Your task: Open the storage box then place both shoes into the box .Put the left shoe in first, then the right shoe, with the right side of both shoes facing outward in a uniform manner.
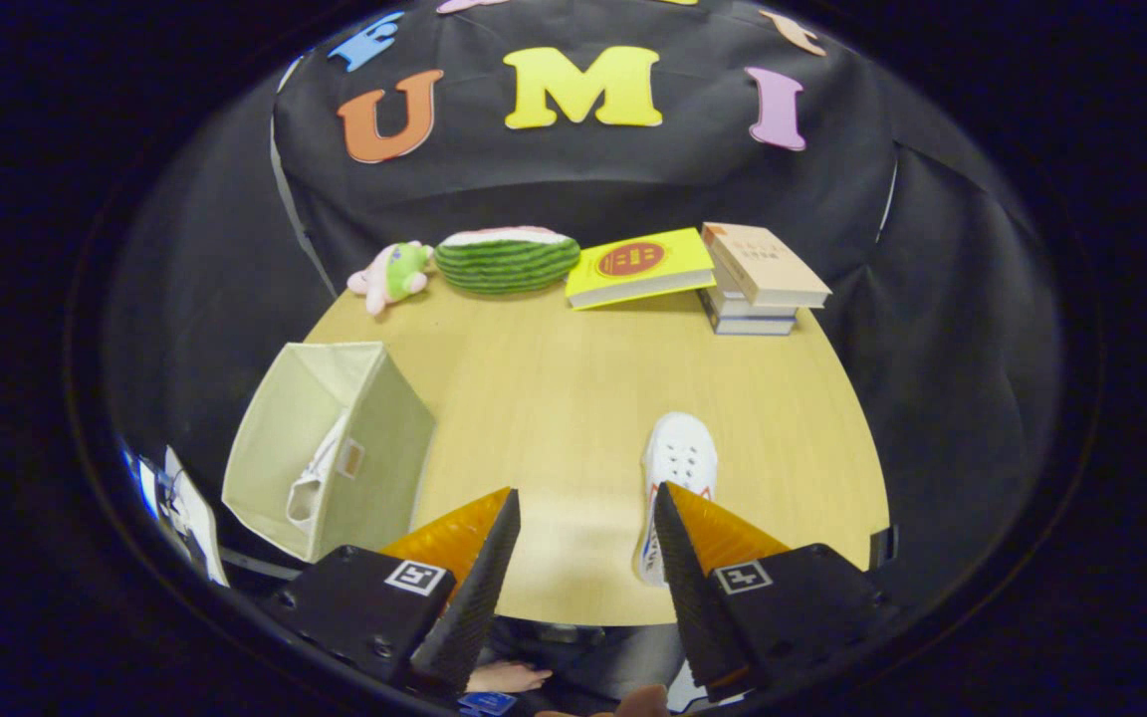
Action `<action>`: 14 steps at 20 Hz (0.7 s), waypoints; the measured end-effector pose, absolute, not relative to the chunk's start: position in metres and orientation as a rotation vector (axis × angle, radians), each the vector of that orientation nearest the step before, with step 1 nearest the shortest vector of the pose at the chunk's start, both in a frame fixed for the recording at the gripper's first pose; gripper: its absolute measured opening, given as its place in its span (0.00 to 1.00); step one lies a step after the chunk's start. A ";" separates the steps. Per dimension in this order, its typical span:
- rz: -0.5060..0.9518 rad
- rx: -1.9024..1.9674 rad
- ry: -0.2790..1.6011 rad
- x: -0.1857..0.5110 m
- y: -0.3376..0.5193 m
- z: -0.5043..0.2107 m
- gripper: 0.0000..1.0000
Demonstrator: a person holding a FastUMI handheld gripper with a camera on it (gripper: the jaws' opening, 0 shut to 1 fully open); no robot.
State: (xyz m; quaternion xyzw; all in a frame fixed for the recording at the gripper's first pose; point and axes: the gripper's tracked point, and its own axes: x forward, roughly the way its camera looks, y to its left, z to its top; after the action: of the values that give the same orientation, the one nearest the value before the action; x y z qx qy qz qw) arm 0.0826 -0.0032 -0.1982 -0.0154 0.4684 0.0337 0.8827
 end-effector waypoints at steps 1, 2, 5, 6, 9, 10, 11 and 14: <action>0.053 -0.045 1.003 0.079 -0.021 -0.211 0.83; 0.039 -0.056 1.023 0.075 -0.032 -0.221 0.83; 0.000 -0.063 1.091 0.075 -0.069 -0.256 0.83; -0.009 -0.062 1.112 0.076 -0.079 -0.268 0.83; -0.016 -0.020 1.179 0.081 -0.096 -0.301 0.83; -0.012 -0.006 1.193 0.084 -0.099 -0.310 0.83; -0.009 0.006 1.210 0.087 -0.102 -0.319 0.83; 0.000 0.023 1.242 0.097 -0.109 -0.341 0.83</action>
State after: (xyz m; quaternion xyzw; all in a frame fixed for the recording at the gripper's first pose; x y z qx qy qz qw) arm 0.0970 -0.1087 -0.3411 0.0108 0.5817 -0.0001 0.8133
